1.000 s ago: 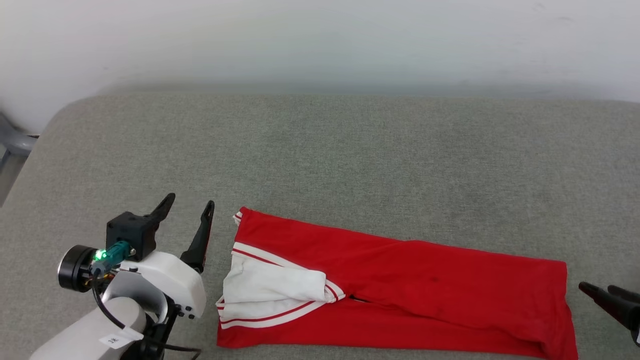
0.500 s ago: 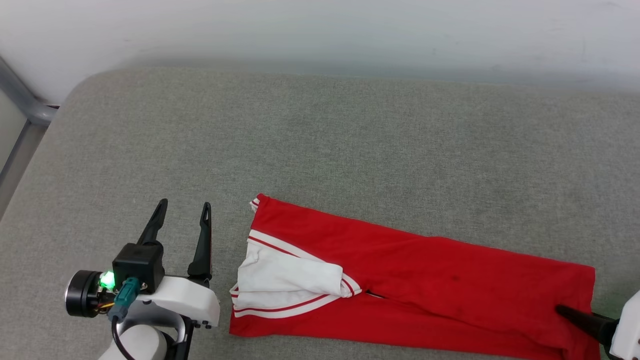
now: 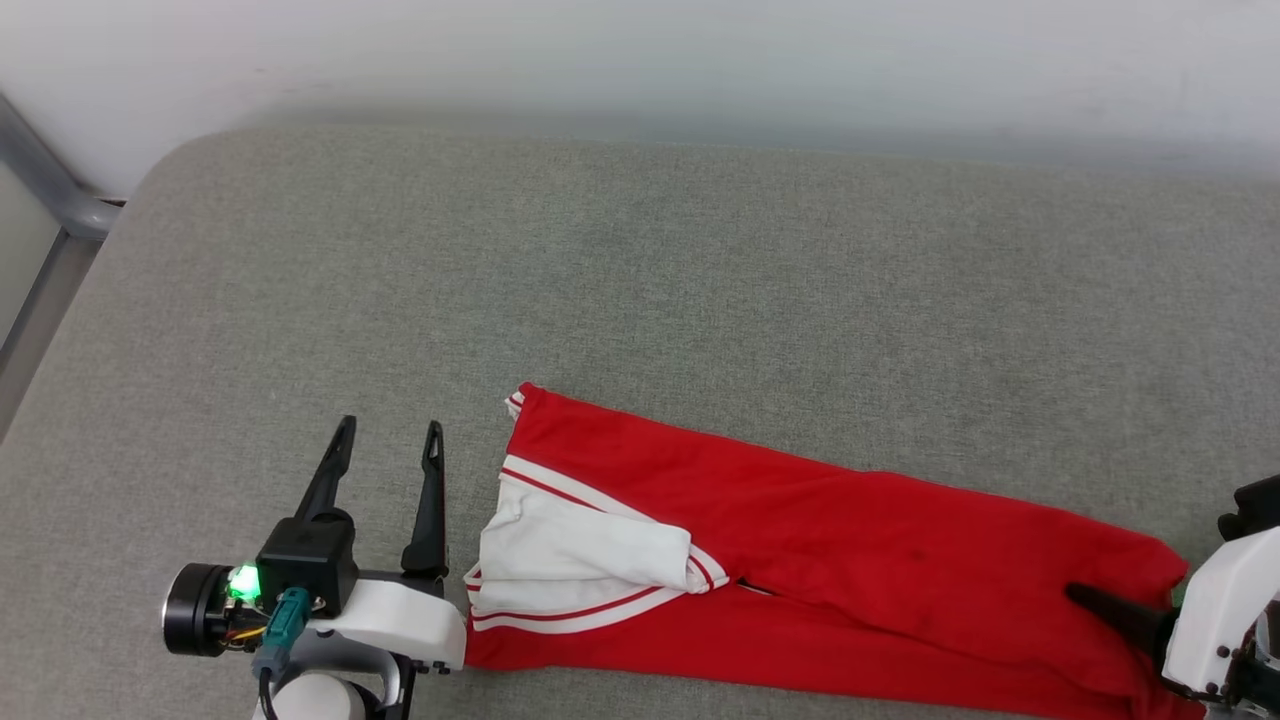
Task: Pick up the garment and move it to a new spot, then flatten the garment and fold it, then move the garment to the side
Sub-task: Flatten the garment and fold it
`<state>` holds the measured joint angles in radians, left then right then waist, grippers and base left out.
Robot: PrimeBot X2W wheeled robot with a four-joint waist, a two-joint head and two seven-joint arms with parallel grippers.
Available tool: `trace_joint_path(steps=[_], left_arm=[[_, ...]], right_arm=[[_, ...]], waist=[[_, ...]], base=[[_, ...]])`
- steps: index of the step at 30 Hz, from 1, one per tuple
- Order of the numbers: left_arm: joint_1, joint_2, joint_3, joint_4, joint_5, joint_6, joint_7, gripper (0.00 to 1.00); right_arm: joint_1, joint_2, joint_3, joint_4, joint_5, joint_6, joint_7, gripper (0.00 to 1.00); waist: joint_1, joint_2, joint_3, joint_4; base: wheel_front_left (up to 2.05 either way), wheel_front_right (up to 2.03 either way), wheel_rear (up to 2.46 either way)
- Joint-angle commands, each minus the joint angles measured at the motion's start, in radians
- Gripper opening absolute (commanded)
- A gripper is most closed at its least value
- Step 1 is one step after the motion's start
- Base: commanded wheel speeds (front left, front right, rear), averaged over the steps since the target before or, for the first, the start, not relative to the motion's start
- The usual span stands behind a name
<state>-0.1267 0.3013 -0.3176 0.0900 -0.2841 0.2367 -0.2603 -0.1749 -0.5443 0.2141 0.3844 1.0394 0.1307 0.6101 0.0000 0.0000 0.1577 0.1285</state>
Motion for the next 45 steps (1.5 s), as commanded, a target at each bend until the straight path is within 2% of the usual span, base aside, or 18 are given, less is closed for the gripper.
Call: trace_joint_path(steps=[1, 12, 19, 25, 30, 36, 40, 45], left_arm=[[0.011, -0.011, 0.011, 0.005, 0.014, -0.011, -0.007, 1.00], [0.065, -0.093, 0.111, 0.025, 0.115, -0.104, -0.007, 1.00], [0.102, -0.126, 0.160, 0.029, 0.157, -0.138, -0.007, 1.00], [0.125, -0.139, 0.190, 0.032, 0.193, -0.154, -0.007, 1.00], [0.133, -0.150, 0.210, 0.034, 0.205, -0.168, -0.007, 1.00], [0.132, -0.166, 0.228, 0.034, 0.218, -0.184, -0.007, 1.00], [0.122, -0.176, 0.236, 0.031, 0.222, -0.195, -0.007, 1.00], [0.101, -0.190, 0.238, 0.026, 0.231, -0.206, -0.007, 1.00]], right_arm=[[0.003, 0.023, 0.029, 0.010, 0.005, 0.000, -0.003, 0.00], [0.002, -0.094, 0.012, 0.045, 0.032, -0.001, -0.086, 0.00], [0.024, -0.182, -0.025, 0.084, 0.029, -0.001, -0.098, 0.00], [0.031, -0.198, -0.031, 0.017, 0.035, 0.000, -0.061, 0.00], [0.044, -0.167, -0.012, -0.126, 0.048, 0.000, 0.003, 0.00], [0.020, -0.085, 0.017, -0.285, 0.022, 0.000, 0.060, 0.00], [-0.030, -0.019, 0.074, -0.334, -0.029, 0.000, 0.085, 0.00], [-0.125, 0.059, 0.163, -0.326, -0.090, 0.000, 0.099, 0.00]], waist=[[0.0000, 0.0000, 0.001, 0.000], [0.0000, 0.0000, -0.036, -0.017], [0.0000, 0.0000, -0.064, -0.026], [0.0000, 0.0000, -0.086, -0.034], [0.0000, 0.0000, -0.097, -0.034], [0.0000, 0.0000, -0.093, -0.027], [0.0000, 0.0000, -0.081, -0.018], [0.0000, 0.0000, -0.053, -0.002]], base=[[0.00, 0.00, 0.00], [0.00, 0.00, 0.00], [0.00, 0.00, 0.00], [0.00, 0.00, 0.00], [0.00, 0.00, 0.00], [0.00, 0.00, 0.00], [0.00, 0.00, 0.00], [0.00, 0.00, 0.00]])
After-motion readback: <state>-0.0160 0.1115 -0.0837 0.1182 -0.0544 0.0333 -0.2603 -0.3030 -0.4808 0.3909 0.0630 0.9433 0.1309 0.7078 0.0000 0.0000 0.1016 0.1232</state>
